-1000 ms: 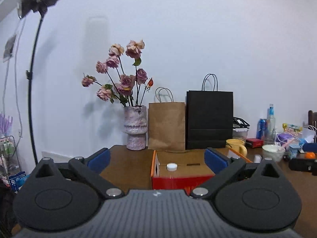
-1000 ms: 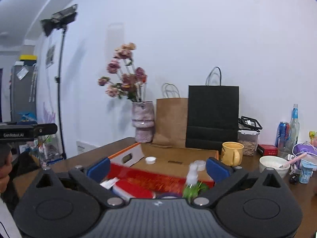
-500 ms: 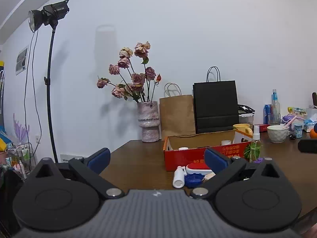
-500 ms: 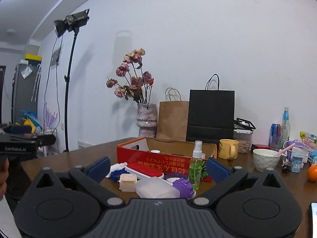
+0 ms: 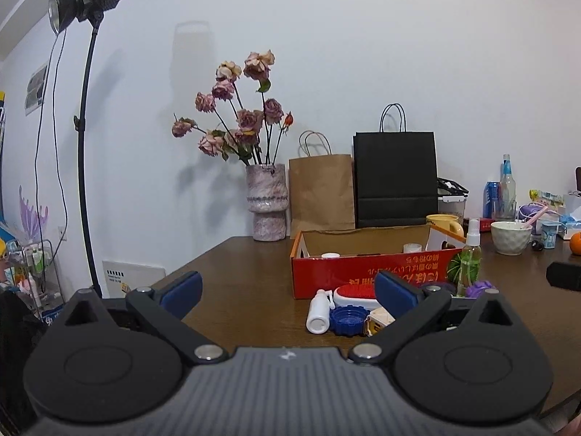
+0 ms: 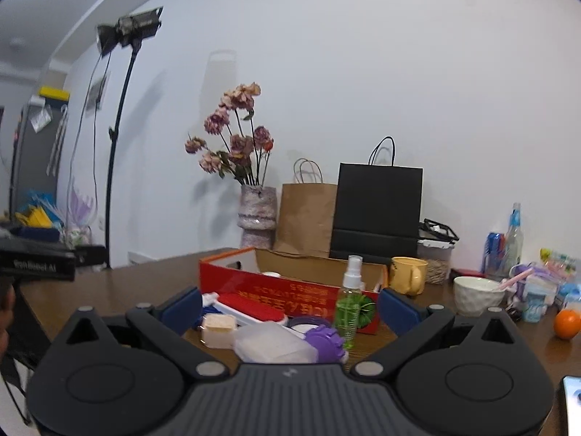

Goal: Organize rigid objects
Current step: 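Grasp the cream cube with the left tool while the right grasps the purple gear cap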

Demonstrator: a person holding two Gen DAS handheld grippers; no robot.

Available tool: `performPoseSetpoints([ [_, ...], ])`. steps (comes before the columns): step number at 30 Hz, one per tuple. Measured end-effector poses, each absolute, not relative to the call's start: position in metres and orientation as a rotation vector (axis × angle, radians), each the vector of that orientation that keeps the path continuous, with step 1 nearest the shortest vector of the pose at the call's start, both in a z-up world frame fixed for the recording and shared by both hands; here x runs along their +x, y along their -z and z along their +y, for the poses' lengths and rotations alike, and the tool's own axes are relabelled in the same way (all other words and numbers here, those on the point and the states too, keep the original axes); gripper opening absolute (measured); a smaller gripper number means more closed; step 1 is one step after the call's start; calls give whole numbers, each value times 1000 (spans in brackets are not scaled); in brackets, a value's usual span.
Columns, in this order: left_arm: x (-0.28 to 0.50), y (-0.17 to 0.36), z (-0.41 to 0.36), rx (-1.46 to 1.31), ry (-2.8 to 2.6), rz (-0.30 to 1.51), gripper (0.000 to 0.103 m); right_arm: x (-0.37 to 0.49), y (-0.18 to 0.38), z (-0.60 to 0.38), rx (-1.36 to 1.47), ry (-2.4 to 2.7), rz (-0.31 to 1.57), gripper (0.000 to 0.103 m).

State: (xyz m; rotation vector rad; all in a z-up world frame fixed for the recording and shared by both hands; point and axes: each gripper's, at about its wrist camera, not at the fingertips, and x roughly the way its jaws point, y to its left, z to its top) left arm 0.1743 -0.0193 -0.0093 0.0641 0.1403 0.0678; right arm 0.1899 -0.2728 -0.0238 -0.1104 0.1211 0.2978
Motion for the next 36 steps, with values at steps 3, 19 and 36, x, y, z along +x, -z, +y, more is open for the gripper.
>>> performPoseSetpoints([
  [3, 186, 13, -21, 57, -62, 168, 103, 196, 28, -270, -116, -278, 123, 103],
  [19, 265, 37, -30, 49, -35, 313, 103, 260, 49, -259, -37, -264, 287, 101],
  [36, 323, 49, -69, 133, 282, 384, 81, 305, 61, -257, -27, -185, 404, 92],
])
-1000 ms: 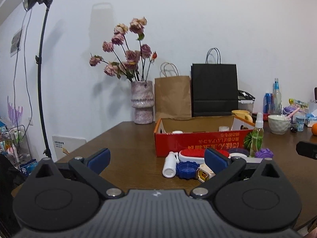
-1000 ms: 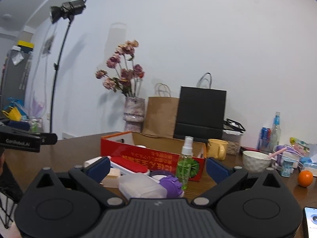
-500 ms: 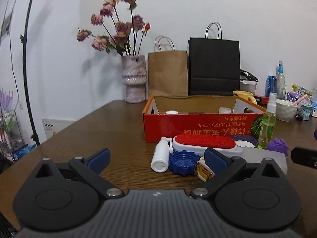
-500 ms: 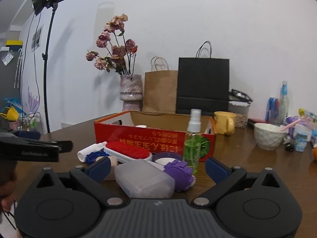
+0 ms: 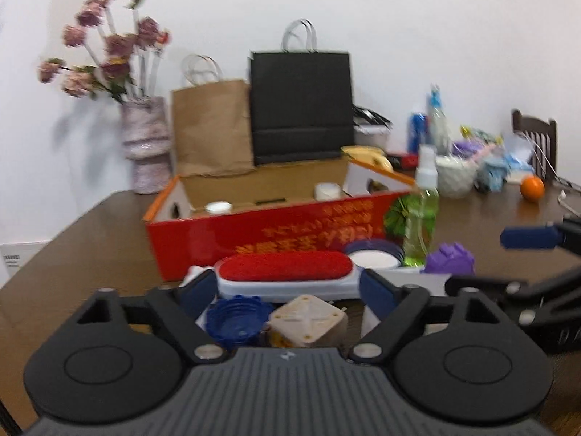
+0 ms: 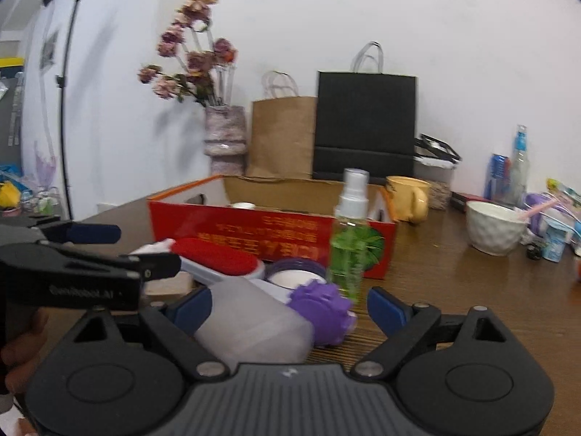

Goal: Organize rigid objects
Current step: 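Grasp the cream cube with the left tool while the right grasps the purple gear cap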

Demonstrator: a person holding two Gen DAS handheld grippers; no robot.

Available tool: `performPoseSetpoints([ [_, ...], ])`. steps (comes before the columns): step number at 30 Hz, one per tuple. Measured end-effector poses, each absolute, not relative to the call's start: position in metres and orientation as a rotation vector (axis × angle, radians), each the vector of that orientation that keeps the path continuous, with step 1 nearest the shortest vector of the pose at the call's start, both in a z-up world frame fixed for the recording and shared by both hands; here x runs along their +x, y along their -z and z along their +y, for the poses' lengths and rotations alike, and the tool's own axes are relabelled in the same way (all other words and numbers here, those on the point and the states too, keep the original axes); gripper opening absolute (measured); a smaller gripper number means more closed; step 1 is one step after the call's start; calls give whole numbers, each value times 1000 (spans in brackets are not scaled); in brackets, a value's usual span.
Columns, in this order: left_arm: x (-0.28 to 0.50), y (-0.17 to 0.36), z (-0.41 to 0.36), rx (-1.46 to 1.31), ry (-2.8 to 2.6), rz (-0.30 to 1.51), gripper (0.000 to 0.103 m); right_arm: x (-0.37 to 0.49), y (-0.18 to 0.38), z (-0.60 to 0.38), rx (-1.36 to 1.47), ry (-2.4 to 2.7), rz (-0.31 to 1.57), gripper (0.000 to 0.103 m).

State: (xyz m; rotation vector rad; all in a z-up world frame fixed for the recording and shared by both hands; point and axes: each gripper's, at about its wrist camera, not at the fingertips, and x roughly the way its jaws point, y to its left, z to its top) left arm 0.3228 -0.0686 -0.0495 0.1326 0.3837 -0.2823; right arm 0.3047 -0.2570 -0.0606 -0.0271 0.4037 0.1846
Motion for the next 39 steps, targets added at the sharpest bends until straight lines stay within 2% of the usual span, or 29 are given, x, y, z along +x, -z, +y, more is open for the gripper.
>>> performPoseSetpoints([
  [3, 330, 53, -72, 125, 330, 431, 70, 312, 60, -269, 25, -159, 417, 92],
  [6, 321, 53, -75, 149, 377, 435, 66, 323, 60, -276, 87, -160, 425, 92],
  [9, 312, 54, -80, 149, 427, 451, 65, 337, 64, -277, 135, -173, 459, 85],
  [12, 306, 53, -86, 157, 418, 459, 67, 345, 70, -271, 114, -167, 492, 73],
  [13, 305, 53, -87, 166, 413, 449, 68, 346, 70, -272, 131, -181, 495, 67],
  [14, 303, 52, -87, 173, 399, 433, 70, 347, 70, -274, 151, -194, 500, 54],
  [16, 302, 51, -89, 194, 370, 409, 78, 347, 70, -278, 163, -200, 513, 40],
  [18, 308, 52, -91, 222, 336, 423, 86, 345, 71, -283, 175, -219, 516, 39],
  [21, 313, 50, -92, 222, 333, 433, 87, 342, 72, -293, 204, -233, 517, 38],
  [25, 319, 48, -90, 220, 346, 441, 89, 337, 72, -306, 250, -256, 523, 30],
  [28, 321, 50, -80, 201, 350, 472, 97, 333, 73, -311, 254, -267, 521, 26],
  [34, 324, 55, -81, 212, 367, 513, 98, 324, 73, -312, 237, -278, 517, 18],
  [39, 307, 61, -106, 275, 380, 515, 89, 311, 70, -306, 151, -295, 510, 10],
])
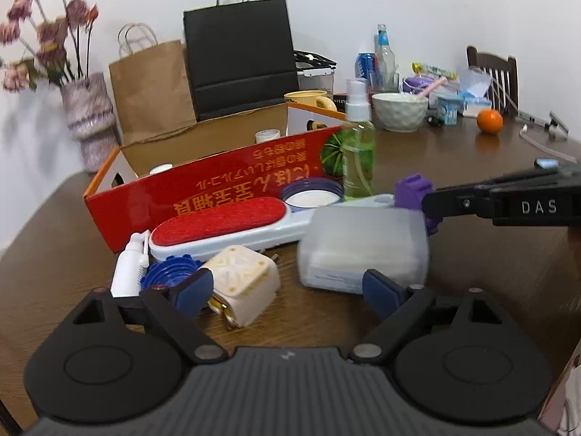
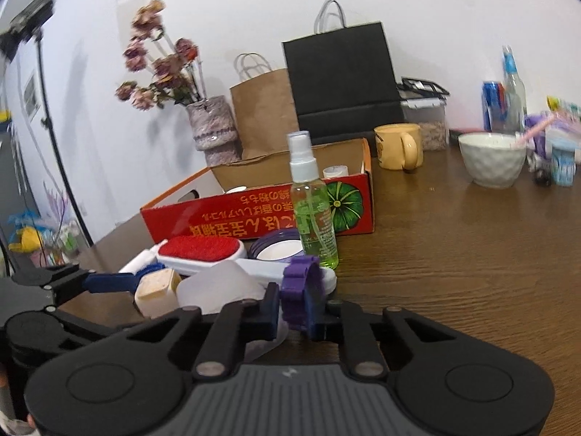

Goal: Organize rigid objects
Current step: 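Grasp the cream cube with the left tool while the right grasps the purple gear cap, then lower the cream cube into the red box with the left tool while the right releases the purple cap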

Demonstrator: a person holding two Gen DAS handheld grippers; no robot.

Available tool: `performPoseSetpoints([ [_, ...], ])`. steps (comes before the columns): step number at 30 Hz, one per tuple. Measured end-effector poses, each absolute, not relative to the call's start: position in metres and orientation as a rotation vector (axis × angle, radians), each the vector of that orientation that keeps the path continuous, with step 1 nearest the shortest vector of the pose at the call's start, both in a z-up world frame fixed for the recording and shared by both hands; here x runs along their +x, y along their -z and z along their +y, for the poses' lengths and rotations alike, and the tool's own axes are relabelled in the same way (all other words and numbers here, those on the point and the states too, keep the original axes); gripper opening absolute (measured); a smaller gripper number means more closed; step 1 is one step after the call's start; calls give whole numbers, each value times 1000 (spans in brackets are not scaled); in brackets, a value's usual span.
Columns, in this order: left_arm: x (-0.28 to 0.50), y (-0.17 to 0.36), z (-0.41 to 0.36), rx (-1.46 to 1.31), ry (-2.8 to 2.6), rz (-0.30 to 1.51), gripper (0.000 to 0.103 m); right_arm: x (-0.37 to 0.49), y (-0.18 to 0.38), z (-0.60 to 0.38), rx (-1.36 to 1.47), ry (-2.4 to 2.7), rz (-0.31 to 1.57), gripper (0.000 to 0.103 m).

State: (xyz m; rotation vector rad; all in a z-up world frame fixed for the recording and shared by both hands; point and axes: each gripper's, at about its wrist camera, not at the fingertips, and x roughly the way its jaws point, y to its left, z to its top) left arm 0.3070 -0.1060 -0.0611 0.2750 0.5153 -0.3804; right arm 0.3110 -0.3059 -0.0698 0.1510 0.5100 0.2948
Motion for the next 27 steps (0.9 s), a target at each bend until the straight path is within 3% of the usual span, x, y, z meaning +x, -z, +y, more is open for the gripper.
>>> performPoseSetpoints([
  [4, 300, 61, -110, 265, 397, 512, 84, 304, 70, -301, 90, -315, 526, 8],
  [7, 306, 56, -105, 248, 334, 507, 84, 300, 64, -306, 77, -310, 503, 15],
  [9, 311, 53, -101, 238, 301, 492, 84, 299, 57, -309, 56, -297, 478, 20],
  [14, 328, 52, -97, 208, 309, 500, 85, 297, 51, -312, -11, -243, 462, 51],
  [16, 334, 57, -97, 207, 319, 527, 85, 294, 54, -313, -31, -227, 480, 53],
  [19, 337, 64, -98, 213, 315, 561, 65, 290, 61, -318, -33, -215, 520, 53],
  [20, 336, 65, -100, 226, 303, 560, 50, 288, 64, -319, -34, -211, 536, 53],
  [21, 335, 65, -100, 227, 305, 563, 45, 288, 68, -320, -35, -204, 547, 53],
  [27, 328, 62, -102, 211, 313, 576, 42, 299, 82, -320, -54, -187, 610, 57],
])
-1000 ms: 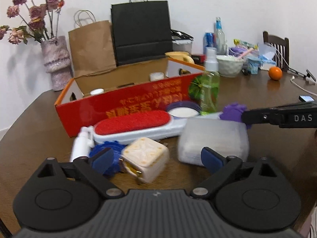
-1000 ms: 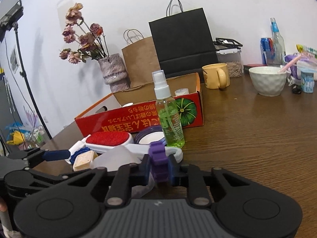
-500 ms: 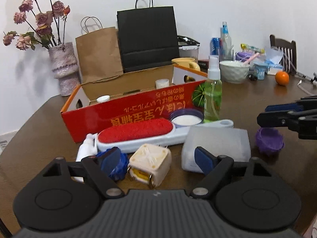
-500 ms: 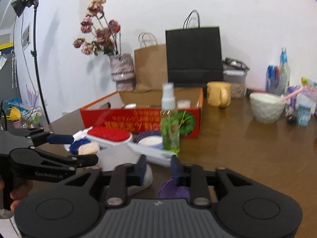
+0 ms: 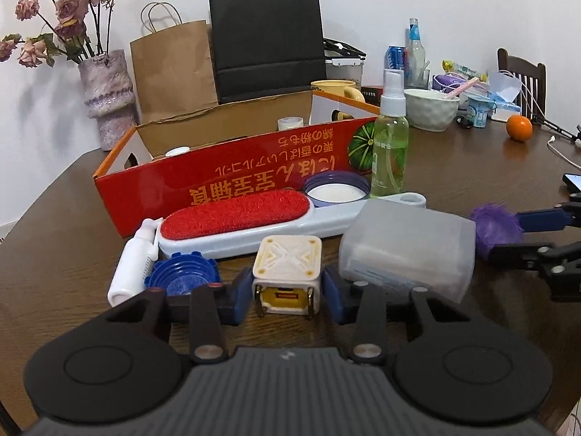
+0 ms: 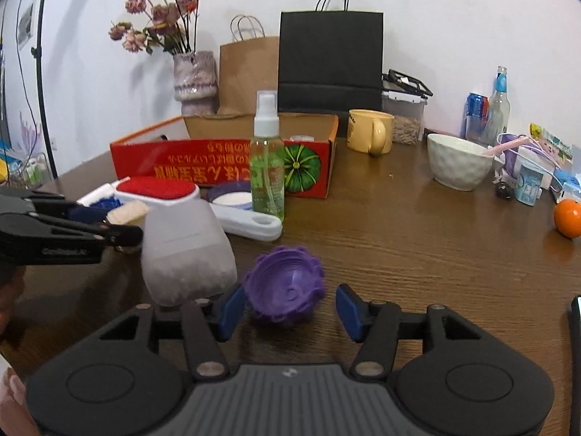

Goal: Organize rigid objects
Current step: 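Lower the cream cube into the red box with the left tool while the right releases the purple cap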

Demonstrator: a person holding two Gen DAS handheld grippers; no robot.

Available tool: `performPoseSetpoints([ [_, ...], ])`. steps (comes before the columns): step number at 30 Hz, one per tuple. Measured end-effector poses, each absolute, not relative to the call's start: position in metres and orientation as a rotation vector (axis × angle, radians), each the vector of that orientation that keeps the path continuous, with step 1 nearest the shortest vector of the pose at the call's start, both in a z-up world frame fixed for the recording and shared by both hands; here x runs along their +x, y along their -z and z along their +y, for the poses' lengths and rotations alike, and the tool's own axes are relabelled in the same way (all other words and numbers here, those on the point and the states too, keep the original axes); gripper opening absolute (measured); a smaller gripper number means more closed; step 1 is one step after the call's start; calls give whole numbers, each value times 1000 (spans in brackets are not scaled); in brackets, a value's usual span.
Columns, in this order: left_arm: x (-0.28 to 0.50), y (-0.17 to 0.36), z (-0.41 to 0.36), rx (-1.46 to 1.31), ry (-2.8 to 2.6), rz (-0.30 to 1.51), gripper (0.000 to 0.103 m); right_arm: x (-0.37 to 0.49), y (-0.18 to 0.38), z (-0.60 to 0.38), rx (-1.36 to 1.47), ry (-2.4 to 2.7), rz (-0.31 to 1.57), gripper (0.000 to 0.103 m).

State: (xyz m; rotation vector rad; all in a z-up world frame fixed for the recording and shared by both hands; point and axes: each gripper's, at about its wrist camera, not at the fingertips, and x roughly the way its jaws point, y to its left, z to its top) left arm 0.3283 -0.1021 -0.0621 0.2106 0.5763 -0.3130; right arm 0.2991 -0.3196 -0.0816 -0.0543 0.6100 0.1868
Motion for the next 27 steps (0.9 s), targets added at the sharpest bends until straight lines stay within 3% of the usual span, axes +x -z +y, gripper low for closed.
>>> performPoseSetpoints([
  [1, 326, 61, -102, 204, 316, 572, 44, 301, 83, -318, -63, -188, 615, 59],
  [3, 326, 60, -102, 194, 304, 560, 65, 304, 87, -317, -61, -199, 625, 59],
  [8, 337, 61, -107, 193, 308, 579, 63, 313, 85, -318, -47, -195, 637, 58],
  [11, 343, 65, -108, 174, 301, 604, 40, 318, 85, -319, -44, -200, 640, 53],
  [18, 318, 60, -106, 145, 261, 564, 40, 312, 83, -319, -33, -193, 625, 52],
  [27, 227, 23, -83, 69, 135, 429, 40, 249, 47, -308, -19, -246, 453, 52],
])
